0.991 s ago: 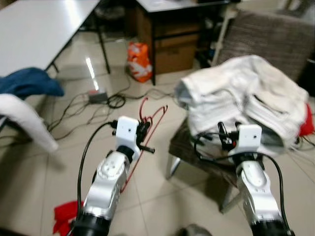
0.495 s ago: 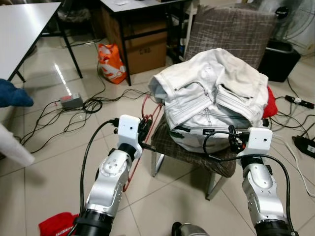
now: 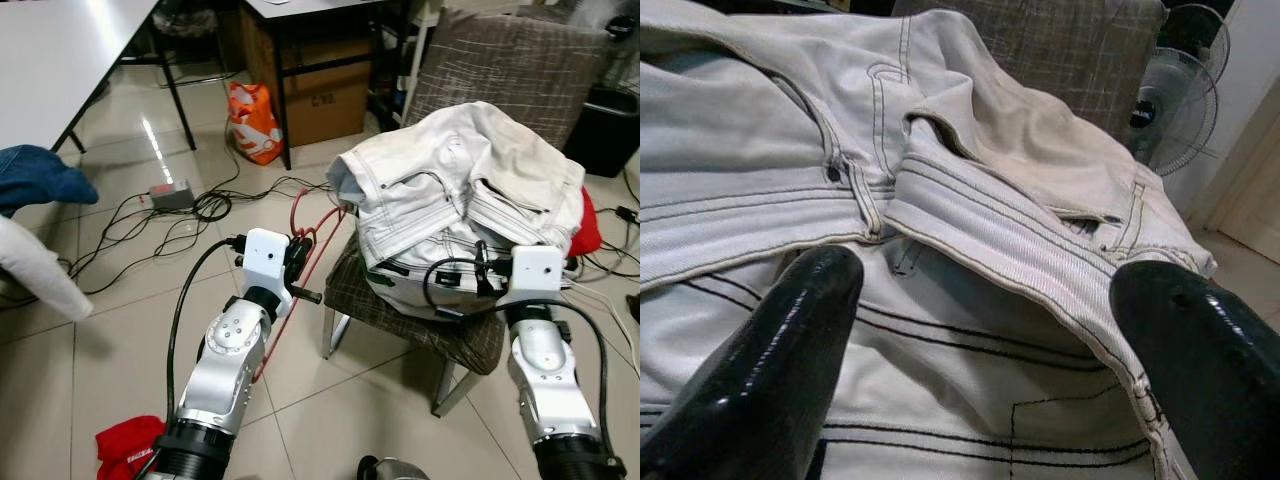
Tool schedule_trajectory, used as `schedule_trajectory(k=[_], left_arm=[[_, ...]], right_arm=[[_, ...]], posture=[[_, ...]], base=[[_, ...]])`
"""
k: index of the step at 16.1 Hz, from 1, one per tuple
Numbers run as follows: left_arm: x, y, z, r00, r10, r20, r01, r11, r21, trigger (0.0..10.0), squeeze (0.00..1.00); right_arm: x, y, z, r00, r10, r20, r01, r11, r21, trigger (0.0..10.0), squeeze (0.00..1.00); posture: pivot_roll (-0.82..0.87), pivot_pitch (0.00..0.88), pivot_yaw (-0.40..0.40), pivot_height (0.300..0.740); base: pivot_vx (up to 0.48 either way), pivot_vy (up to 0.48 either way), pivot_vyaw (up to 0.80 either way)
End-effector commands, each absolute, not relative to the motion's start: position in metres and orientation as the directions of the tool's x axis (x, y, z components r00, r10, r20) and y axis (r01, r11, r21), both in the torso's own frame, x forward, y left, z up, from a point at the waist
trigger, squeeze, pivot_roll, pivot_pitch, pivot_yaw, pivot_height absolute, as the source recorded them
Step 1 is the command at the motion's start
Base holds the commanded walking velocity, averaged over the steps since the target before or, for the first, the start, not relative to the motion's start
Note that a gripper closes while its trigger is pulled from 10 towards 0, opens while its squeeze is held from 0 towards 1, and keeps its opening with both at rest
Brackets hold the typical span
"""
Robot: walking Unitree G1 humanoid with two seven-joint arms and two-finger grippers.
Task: Hang hanger
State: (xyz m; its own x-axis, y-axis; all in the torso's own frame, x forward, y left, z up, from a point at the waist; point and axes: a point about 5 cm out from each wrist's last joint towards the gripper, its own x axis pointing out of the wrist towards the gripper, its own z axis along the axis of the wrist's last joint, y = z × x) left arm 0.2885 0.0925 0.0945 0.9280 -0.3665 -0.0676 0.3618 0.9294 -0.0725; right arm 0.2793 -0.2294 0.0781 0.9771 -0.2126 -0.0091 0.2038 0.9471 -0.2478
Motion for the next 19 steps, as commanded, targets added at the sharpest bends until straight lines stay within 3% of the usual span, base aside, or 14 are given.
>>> schedule_trajectory(k=[1,5,8,9,10,19], left_arm=[[0.291,0.091,0.095,0.928,-0.366,-0.067,0.362,0.93,-0.07,10.0,0.0],[0.29,0.09,0.094,0.921,-0.382,-0.08,0.376,0.923,-0.082,10.0,0.0],[0.29,0.09,0.093,0.92,-0.382,-0.082,0.376,0.923,-0.079,10.0,0.0],[0.29,0.092,0.093,0.92,-0.382,-0.083,0.376,0.923,-0.078,10.0,0.0],[0.291,0.092,0.093,0.92,-0.383,-0.084,0.377,0.923,-0.078,10.0,0.0],[0.291,0.094,0.095,0.918,-0.388,-0.087,0.383,0.921,-0.069,10.0,0.0]], right_arm=[[0.278,-0.236,0.076,0.969,-0.247,-0.028,0.233,0.94,-0.248,10.0,1.0],[0.275,-0.245,0.073,0.95,-0.31,-0.048,0.288,0.923,-0.256,10.0,1.0],[0.266,-0.27,0.065,0.888,-0.451,-0.086,0.396,0.847,-0.354,10.0,1.0],[0.266,-0.274,0.067,0.88,-0.467,-0.082,0.404,0.829,-0.386,10.0,0.29],[0.265,-0.275,0.066,0.876,-0.475,-0.085,0.407,0.823,-0.397,10.0,0.0],[0.29,-0.295,0.071,0.888,-0.444,-0.116,0.348,0.816,-0.461,10.0,0.0]], posture=[[-0.07,0.0,0.047,0.74],[-0.07,0.0,0.048,0.74],[-0.07,0.0,0.051,0.74],[-0.07,0.0,0.056,0.74],[-0.07,0.0,0.056,0.74],[-0.06,0.0,0.082,0.74]], base=[[0.0,0.0,0.0],[0.0,0.0,0.0],[0.0,0.0,0.0],[0.0,0.0,0.0],[0.0,0.0,0.0],[0.0,0.0,0.0]])
